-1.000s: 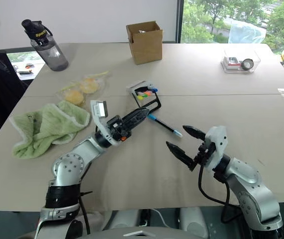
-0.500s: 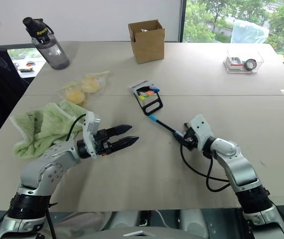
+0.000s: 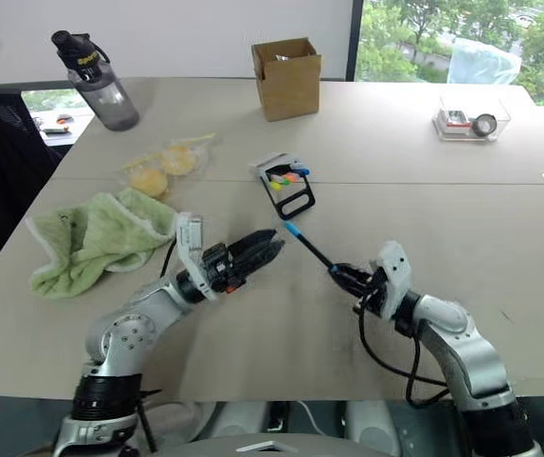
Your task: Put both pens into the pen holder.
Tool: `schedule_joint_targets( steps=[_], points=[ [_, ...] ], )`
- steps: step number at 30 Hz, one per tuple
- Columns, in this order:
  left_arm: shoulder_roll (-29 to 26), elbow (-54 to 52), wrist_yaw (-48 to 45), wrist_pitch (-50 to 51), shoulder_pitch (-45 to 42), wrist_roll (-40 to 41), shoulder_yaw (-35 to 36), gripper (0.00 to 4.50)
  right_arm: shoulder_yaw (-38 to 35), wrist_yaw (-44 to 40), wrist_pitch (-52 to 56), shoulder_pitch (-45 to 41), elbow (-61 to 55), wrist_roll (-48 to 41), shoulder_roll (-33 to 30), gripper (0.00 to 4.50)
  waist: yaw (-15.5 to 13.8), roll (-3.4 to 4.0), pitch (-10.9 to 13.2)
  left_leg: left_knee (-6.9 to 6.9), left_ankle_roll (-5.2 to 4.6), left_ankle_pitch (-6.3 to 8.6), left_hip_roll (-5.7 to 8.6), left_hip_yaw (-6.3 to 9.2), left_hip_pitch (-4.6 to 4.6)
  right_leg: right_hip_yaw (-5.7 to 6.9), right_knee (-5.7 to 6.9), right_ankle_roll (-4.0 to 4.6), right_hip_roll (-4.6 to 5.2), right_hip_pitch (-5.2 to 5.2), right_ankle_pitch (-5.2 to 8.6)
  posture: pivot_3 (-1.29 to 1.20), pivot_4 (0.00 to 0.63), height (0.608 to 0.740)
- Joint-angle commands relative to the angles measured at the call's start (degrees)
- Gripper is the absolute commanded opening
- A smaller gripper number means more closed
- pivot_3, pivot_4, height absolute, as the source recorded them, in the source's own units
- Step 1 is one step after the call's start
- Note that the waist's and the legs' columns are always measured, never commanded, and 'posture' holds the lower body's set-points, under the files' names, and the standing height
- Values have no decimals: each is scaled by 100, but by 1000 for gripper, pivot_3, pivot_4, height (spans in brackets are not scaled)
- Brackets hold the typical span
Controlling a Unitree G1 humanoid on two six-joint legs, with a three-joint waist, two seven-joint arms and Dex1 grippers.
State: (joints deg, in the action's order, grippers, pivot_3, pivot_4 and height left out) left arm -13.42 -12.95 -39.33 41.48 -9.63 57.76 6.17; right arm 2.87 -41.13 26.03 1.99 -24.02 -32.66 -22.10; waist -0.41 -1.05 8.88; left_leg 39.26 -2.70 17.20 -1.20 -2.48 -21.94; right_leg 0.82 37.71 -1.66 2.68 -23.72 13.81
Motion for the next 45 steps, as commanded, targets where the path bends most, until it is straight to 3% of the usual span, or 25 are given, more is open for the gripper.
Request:
schedule_joint_targets(
  steps=[1,12,17,20,22,25,26,27,30,31,34,38,45],
  points=[
    [218,-202,315,271,-26,619,139,3675,-250,-95,68,39,-539,-732,108,19,6,0,0,0,0,0,0,0,2,0,1,0,-1,1,0,0,150,736],
    [359,-174,489,587,-212,1298,184,3675,-29,-210,138,80,-852,-1184,174,19,-23,0,0,1,0,-1,5,1,3,-4,2,1,-23,2,2,0,150,736],
    [452,-206,522,559,-262,1422,159,2254,30,-203,179,80,-848,-1237,133,19,-23,0,0,1,0,-1,5,2,3,-6,1,2,-26,2,2,0,150,736],
    [440,-176,514,534,-295,1393,162,772,28,-221,218,80,-853,-1289,103,19,-24,0,0,1,1,-1,5,1,2,-9,1,3,-42,2,2,0,150,736],
    [420,-143,501,518,-322,1376,160,31,20,-254,292,84,-866,-1364,59,19,-23,0,0,1,1,-1,5,1,2,-10,0,3,-42,2,2,0,150,736],
    [355,-128,448,494,-338,1253,100,31,6,-242,506,100,-904,-1568,-56,19,-24,0,0,1,1,-1,5,1,2,-10,-1,3,-43,2,2,0,150,736],
    [340,-131,438,482,-340,1219,79,0,-4,-218,555,102,-917,-1613,-82,1021,-24,0,0,1,1,-1,5,1,2,-10,-1,3,-43,2,2,0,150,736],
    [310,-148,419,457,-342,1141,42,0,-14,-201,542,113,-938,-1601,-102,1189,-24,-1,0,1,1,-1,5,1,2,-10,-1,3,-43,2,2,0,150,736],
    [238,-222,336,370,-344,884,-61,0,-58,-30,319,203,-962,-1329,-71,2697,-25,0,0,1,1,-1,4,1,3,-10,0,4,-44,2,3,0,150,736],
    [225,-251,316,315,-350,792,-90,0,-94,22,289,266,-978,-1255,-100,2968,-26,0,0,1,1,-1,4,1,3,-10,-1,4,-45,2,3,0,150,736],
    [216,-382,257,52,-374,503,-118,0,-345,9,236,520,-1015,-1241,-263,2968,-41,-1,1,1,1,-1,4,1,1,-10,-3,3,-45,2,3,0,150,736],
    [135,-580,145,-1096,-493,-795,-333,0,-1189,-256,68,967,-928,-1505,-614,2968,-48,-3,2,1,0,-1,7,-1,-4,-11,-11,4,-42,2,3,0,150,736],
    [-368,-154,484,-4612,-1078,-4619,-1156,0,-2990,-923,-176,1659,-740,-2109,-1206,2968,-59,-3,2,-1,-1,0,6,-8,-1,-18,-14,5,-47,4,2,0,150,736]
  ],
)
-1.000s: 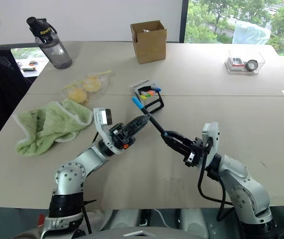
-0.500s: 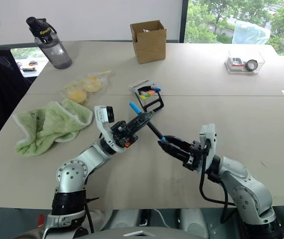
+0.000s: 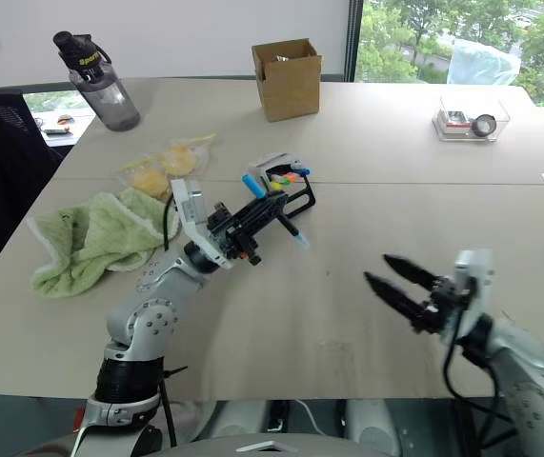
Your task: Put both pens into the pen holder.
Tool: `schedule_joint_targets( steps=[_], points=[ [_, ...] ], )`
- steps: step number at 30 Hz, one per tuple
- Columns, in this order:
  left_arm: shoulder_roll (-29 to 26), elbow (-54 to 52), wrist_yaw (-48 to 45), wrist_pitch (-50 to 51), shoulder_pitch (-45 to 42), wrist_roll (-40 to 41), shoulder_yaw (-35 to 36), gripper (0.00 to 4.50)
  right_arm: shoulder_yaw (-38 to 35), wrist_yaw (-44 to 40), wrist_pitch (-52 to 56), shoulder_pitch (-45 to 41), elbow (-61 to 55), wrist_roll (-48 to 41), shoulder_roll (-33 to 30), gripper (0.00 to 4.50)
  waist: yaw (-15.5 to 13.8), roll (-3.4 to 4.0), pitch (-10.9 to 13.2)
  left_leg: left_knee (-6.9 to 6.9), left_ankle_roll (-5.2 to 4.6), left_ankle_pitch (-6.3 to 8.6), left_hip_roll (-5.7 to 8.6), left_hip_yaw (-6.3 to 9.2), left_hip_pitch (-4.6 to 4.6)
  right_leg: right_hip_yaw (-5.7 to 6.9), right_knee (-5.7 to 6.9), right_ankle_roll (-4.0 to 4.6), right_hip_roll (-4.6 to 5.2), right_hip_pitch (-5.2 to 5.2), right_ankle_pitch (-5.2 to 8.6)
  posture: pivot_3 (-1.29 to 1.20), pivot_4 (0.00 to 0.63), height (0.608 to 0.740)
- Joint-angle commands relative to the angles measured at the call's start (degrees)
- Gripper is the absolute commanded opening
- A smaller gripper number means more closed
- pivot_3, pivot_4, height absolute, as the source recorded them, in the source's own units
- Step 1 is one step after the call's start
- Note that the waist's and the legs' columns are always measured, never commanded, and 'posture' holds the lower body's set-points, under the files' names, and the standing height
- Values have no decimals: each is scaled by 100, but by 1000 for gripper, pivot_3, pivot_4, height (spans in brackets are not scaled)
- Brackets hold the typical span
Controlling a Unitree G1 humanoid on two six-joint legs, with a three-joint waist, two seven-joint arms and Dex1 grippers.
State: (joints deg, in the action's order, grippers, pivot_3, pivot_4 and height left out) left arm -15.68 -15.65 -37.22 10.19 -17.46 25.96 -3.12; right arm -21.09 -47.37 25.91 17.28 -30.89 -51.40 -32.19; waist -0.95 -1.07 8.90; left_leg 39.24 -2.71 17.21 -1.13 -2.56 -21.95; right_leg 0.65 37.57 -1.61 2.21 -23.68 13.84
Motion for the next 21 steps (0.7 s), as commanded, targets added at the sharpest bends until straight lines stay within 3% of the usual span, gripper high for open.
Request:
schedule_joint_targets(
  steps=[1,7,13,21],
  points=[
    [-260,268,487,-2026,-425,-2042,-287,0,-801,-325,-149,173,-52,-300,-290,2968,-8,0,0,0,0,0,-1,0,0,0,-1,0,0,1,0,0,150,736],
    [-793,946,1698,-3933,-934,-4436,-400,0,-1546,-432,-97,302,-79,-486,-622,2968,2,-1,1,-5,-3,2,-8,-9,4,-7,-2,-2,23,1,-1,0,150,736],
    [-937,1674,2223,-4451,-1235,-5301,-669,0,-1584,-454,-163,359,-265,-177,-827,2968,-4,-1,1,-6,-6,3,-8,-9,1,2,-4,-5,37,1,-2,0,150,736],
    [-700,2312,2546,-4457,-1545,-5498,-943,0,-1612,-376,-169,328,-372,-166,-863,2968,-1,-3,2,-4,-7,4,-7,-8,0,12,-2,-8,40,1,-3,0,150,736]
  ],
)
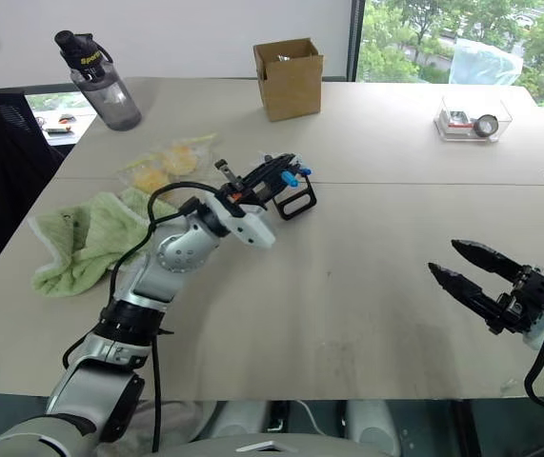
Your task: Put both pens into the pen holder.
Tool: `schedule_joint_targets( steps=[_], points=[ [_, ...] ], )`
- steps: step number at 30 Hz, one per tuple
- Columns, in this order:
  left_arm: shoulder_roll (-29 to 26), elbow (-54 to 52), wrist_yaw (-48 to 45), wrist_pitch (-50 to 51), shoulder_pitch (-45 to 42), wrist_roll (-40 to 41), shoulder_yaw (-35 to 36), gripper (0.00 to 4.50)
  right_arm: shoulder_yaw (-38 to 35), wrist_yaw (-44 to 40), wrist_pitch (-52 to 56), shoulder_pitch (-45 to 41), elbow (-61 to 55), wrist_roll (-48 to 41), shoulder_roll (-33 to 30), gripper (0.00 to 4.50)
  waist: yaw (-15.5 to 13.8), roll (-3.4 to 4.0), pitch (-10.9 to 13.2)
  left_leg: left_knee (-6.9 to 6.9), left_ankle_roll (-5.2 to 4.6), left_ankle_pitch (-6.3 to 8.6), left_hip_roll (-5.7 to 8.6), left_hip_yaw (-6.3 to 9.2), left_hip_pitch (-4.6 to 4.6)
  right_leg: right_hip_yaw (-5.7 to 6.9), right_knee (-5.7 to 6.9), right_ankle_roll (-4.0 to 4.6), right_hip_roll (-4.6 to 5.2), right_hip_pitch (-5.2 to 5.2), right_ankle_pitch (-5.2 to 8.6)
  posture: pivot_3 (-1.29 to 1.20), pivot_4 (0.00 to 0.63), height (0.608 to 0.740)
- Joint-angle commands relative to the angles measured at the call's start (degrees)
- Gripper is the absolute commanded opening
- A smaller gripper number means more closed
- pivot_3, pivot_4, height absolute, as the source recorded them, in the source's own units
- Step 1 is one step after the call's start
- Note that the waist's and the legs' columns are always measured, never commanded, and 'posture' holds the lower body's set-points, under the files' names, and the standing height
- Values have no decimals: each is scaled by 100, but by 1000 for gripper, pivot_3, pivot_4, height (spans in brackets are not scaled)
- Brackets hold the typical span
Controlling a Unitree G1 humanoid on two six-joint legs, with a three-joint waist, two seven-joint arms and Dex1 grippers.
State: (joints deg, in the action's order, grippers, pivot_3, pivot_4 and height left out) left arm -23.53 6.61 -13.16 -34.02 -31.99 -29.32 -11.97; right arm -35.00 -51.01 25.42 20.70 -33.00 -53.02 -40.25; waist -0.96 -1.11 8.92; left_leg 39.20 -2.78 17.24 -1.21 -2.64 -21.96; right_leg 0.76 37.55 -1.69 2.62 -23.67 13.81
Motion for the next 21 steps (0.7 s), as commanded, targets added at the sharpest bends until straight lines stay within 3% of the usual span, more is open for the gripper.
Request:
schedule_joint_targets(
  steps=[1,21],
  points=[
    [123,136,133,18,-88,72,-62,0,-218,-17,-131,-15,-158,15,-60,2968,2,0,0,0,0,0,0,0,1,0,1,0,0,0,0,0,150,736],
    [327,1074,-241,-188,-373,597,-319,0,-242,122,-189,-10,-229,95,-13,2968,5,-1,0,4,0,0,3,0,3,3,10,0,-2,1,0,0,150,736]
  ],
)
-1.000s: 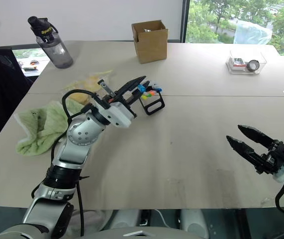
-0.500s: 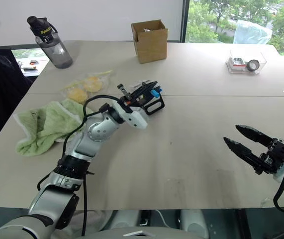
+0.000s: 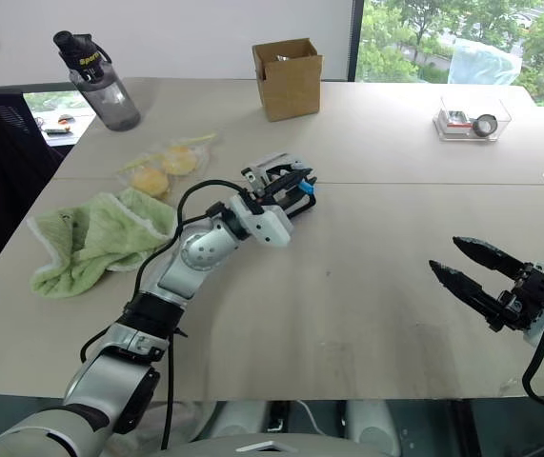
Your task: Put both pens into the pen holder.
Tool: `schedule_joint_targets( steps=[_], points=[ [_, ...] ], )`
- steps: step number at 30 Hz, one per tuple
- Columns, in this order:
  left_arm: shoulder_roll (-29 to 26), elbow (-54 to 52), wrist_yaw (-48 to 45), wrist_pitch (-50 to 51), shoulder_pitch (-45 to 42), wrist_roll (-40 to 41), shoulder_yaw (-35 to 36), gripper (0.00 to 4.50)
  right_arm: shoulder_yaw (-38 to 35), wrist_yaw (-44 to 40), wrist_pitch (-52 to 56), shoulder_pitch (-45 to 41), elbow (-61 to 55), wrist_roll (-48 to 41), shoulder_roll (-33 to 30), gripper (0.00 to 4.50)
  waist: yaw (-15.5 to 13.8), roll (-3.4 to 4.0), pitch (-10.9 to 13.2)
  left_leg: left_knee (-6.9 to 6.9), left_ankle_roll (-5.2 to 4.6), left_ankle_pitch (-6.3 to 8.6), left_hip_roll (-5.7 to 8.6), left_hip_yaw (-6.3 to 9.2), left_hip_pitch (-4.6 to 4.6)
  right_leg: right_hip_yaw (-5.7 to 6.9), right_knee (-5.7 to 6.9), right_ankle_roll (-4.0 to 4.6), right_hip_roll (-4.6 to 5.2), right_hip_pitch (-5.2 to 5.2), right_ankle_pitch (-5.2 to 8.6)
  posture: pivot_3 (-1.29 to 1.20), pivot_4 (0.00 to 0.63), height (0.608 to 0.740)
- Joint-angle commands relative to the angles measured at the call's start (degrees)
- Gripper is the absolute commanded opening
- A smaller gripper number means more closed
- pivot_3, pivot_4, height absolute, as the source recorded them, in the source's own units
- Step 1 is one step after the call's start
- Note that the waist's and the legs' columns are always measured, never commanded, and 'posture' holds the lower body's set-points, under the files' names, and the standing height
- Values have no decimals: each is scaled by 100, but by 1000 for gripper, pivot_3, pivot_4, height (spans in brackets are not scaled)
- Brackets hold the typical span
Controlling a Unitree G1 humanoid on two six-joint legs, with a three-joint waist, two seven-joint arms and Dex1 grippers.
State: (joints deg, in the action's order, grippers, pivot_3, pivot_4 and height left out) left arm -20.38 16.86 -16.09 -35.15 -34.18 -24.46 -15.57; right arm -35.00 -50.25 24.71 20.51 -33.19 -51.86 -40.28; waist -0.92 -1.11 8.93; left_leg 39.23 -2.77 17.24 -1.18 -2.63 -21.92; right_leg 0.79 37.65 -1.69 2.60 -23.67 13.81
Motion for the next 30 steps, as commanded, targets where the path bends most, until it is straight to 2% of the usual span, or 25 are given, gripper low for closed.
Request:
schedule_joint_targets(
  steps=[1,7,9,12,13,15,16,17,18,21,24,27,30],
  points=[
    [10,104,87,-63,-179,95,57,0,-245,55,-127,21,-221,-14,-3,2968,0,0,0,0,0,0,0,0,1,0,1,0,0,0,0,0,150,736],
    [48,627,229,75,-459,55,92,0,-222,103,-157,56,-265,5,13,2968,0,0,0,2,0,0,1,0,1,1,3,0,-2,0,0,0,150,736],
    [61,753,264,81,-553,51,80,994,-210,111,-162,52,-269,8,12,3034,1,0,0,3,0,0,2,0,0,1,3,-1,-3,0,0,0,150,736],
    [70,829,318,94,-610,51,92,1998,-197,114,-172,52,-270,22,18,3034,1,-1,0,3,0,0,2,0,0,1,2,-1,-21,0,0,0,150,736],
    [71,843,349,112,-620,43,102,2667,-190,114,-176,54,-271,28,23,3034,1,0,0,3,0,0,2,0,-1,0,2,-1,-23,0,0,0,150,736],
    [67,863,407,155,-643,25,123,3694,-162,115,-183,53,-274,45,34,3034,1,0,0,3,0,0,2,0,-1,0,2,-1,-23,0,0,0,150,736],
    [67,864,420,171,-650,26,130,3932,-151,115,-184,51,-274,49,37,3034,1,0,0,3,0,0,2,1,-1,0,2,-1,-23,0,0,0,150,736],
    [70,851,405,189,-649,59,140,3932,-135,116,-186,48,-271,58,42,3034,0,0,0,3,0,0,2,1,-1,0,3,-1,-19,0,0,0,150,736],
    [72,825,384,205,-642,101,142,4385,-121,110,-192,49,-264,71,49,3034,1,0,0,4,0,0,2,0,1,-1,5,-1,-12,0,0,0,150,736],
    [81,654,132,229,-540,425,164,4385,-41,58,-233,99,-214,191,77,3034,3,0,0,4,0,0,2,0,1,-1,6,-1,-12,0,0,0,150,736],
    [123,122,-560,439,-123,1501,287,4385,142,-78,-506,124,-44,508,205,3034,9,1,-1,3,1,-1,1,0,1,-1,6,-1,-3,0,0,0,150,736],
    [3,-810,-1422,1201,543,2705,383,4385,253,-3,-701,-103,173,623,397,3034,38,3,-1,4,4,-2,-4,-2,3,-2,7,0,1,-1,0,0,150,736],
    [-230,-1941,-1839,2423,1283,3733,603,4385,506,-232,-999,-102,476,1149,370,3034,41,5,-1,5,10,-6,-4,-5,9,-5,16,0,4,-1,0,0,150,736]
  ],
)
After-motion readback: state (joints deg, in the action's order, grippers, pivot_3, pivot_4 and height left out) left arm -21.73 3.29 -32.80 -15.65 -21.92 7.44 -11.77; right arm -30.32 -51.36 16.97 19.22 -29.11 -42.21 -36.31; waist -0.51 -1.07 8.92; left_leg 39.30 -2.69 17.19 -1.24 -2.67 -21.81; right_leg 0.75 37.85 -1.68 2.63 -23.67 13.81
